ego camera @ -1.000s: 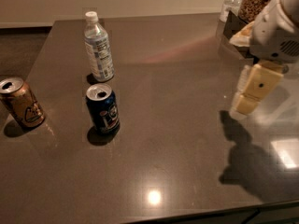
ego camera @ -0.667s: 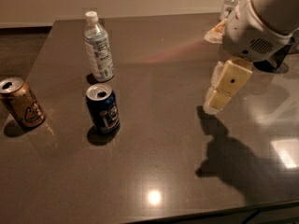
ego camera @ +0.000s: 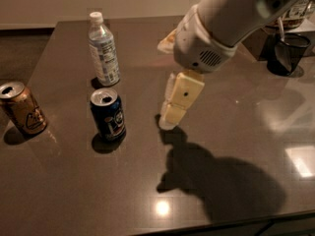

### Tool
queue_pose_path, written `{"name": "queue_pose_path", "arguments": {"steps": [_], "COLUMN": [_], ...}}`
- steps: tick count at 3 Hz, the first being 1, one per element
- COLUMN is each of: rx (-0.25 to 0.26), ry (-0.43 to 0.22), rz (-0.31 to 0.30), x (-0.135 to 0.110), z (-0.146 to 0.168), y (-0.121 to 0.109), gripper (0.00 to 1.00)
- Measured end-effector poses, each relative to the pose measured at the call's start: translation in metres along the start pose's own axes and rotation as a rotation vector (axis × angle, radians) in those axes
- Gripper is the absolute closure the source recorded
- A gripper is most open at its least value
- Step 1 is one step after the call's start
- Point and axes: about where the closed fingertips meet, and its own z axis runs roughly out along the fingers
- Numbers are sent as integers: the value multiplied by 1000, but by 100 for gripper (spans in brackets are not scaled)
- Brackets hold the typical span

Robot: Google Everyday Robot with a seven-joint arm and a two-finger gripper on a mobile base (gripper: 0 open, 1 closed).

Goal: Move pepsi can near blue plastic bottle

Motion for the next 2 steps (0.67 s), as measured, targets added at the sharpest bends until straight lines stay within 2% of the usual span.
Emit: {"name": "queue_pose_path", "arguments": {"steps": [2], "rx": [-95], "ry": [-43], "rz": [-82], "x": [-44], "z": [40], "y": [26], "gripper": [0]}}
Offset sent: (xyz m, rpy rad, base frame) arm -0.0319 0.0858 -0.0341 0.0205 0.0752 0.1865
